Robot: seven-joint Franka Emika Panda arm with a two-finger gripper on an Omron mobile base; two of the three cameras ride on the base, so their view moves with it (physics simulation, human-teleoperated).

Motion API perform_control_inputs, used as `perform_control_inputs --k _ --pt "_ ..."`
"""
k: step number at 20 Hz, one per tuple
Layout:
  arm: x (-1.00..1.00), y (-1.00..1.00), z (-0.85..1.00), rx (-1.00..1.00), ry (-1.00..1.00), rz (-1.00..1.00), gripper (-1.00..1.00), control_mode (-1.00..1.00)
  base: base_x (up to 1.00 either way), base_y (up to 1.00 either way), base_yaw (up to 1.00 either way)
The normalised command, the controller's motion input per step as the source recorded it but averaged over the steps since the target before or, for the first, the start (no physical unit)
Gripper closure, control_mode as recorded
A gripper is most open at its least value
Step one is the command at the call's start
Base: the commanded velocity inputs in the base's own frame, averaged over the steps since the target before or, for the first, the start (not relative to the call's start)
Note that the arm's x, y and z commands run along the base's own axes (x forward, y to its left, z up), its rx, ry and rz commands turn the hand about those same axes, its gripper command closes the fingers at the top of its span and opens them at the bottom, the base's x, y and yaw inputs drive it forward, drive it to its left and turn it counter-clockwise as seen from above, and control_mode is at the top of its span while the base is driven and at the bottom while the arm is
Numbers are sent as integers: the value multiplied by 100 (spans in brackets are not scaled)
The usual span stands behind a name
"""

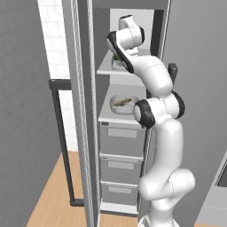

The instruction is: Take the meat container that has the fish and place it on the second highest rack of the freezer. Then take the vegetable container that has the lemon wedge and avocado and place it on the highest rack of the freezer.

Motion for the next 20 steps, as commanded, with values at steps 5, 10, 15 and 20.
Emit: perform_control_inputs --k 5,10,15,20 --pt "-31 0 -70 0 -16 -4 -100 -100 0 0 0" --pt "0 0 -2 0 -15 0 -100 -100 0 0 0" --pt "0 0 3 0 -15 0 -100 -100 0 0 0" --pt "-14 3 11 0 -29 0 -100 -100 0 0 0"
